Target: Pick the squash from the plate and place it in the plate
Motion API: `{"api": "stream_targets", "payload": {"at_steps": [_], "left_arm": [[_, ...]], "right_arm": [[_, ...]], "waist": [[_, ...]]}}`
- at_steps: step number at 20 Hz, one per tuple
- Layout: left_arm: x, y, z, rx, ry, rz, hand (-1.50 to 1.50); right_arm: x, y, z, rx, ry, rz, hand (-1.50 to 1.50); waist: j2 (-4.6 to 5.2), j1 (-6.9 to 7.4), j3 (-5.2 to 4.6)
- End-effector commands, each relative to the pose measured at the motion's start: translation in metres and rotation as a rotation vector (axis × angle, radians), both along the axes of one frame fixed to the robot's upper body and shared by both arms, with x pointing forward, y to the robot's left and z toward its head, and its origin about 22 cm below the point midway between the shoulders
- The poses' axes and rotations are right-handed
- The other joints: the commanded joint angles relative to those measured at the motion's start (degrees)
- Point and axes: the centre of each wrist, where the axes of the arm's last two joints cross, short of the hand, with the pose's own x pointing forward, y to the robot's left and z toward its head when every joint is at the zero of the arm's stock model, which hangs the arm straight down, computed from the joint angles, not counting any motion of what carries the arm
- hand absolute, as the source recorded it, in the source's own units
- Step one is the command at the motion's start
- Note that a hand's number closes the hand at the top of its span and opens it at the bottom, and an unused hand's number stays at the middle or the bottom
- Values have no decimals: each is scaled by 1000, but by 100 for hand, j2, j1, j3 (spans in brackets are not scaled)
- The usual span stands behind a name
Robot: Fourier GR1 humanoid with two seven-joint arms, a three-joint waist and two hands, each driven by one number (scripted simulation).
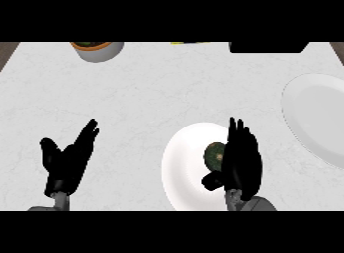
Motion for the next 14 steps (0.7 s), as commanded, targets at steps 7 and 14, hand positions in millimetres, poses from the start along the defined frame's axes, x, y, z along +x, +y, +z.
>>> {"api": "stream_targets", "payload": {"at_steps": [7,14], "left_arm": [[9,-17,-19,-1,47,5,0],[4,-16,-20,3,46,0,0]], "right_arm": [[15,-6,-22,-94,113,55,150],[9,12,-31,-146,42,45,150]], "waist": [[24,-29,-28],[21,-22,-27]]}}
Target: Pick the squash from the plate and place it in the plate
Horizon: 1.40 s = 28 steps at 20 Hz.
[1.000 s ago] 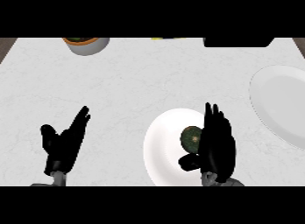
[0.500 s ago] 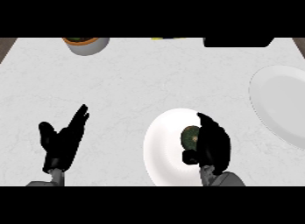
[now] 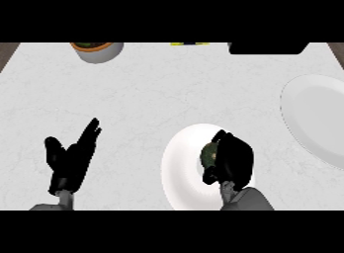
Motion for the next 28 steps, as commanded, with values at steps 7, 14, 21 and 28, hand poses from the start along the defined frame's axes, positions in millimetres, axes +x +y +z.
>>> {"api": "stream_targets", "payload": {"at_steps": [7,14,21,28], "left_arm": [[3,-10,-1,1,-11,-29,0],[5,-18,6,-6,-21,-89,0],[16,-23,13,-1,-41,-106,0],[7,-20,6,1,-14,-90,0]], "right_arm": [[93,-44,52,14,-158,-537,150],[145,-94,120,-169,-489,-775,150],[162,-113,153,-182,-722,-975,150],[159,-142,150,-173,-895,-1117,150]], "waist": [[260,187,-10],[298,531,-24],[327,540,-9],[285,467,12]]}}
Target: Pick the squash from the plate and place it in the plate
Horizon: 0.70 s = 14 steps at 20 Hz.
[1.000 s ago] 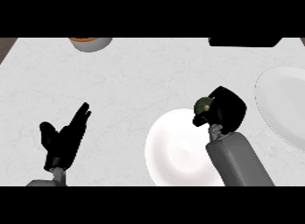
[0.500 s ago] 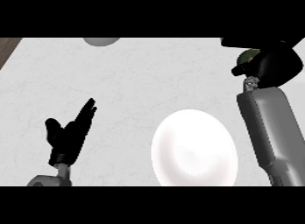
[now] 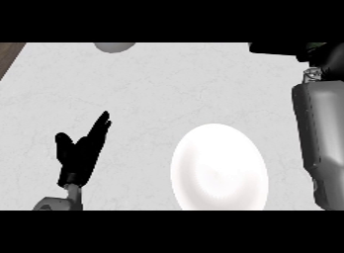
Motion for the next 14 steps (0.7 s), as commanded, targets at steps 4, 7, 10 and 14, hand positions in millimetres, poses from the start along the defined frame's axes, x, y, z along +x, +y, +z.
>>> {"api": "stream_targets", "payload": {"at_steps": [4,7,10,14], "left_arm": [[-9,-1,-8,-11,54,10,0],[-6,3,-8,-13,57,28,0],[-10,5,-14,-26,74,27,0],[-14,8,-18,-16,72,35,0]], "right_arm": [[-8,-31,-26,64,-277,-244,150],[-12,-49,-39,15,-266,-307,150],[-21,-67,-50,-26,-288,-369,150],[-35,-90,-65,-35,-312,-406,150]], "waist": [[-29,-112,-3],[-45,-201,-8],[-50,-232,-11],[-101,-332,-11]]}}
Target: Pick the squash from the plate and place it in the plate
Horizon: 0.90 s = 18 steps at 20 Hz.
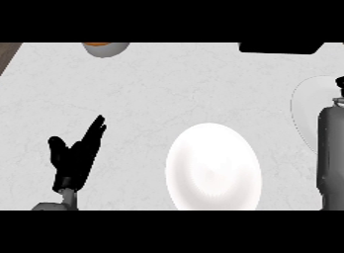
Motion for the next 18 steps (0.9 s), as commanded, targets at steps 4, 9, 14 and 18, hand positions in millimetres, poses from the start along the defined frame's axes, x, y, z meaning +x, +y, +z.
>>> {"api": "stream_targets", "payload": {"at_steps": [4,9,14,18], "left_arm": [[-1,2,-14,0,67,14,0],[-9,10,-14,-4,61,13,0],[-10,8,-14,2,73,40,0],[-10,8,-17,11,65,43,0]], "right_arm": [[-14,-35,-25,93,-237,-147,150],[-39,-67,-50,82,-256,-164,150],[-49,-93,-84,407,-111,-272,-150],[-47,-106,-101,522,-146,-191,-150]], "waist": [[-13,-115,-25],[-73,-186,-28],[-72,-199,-18],[-76,-203,-16]]}}
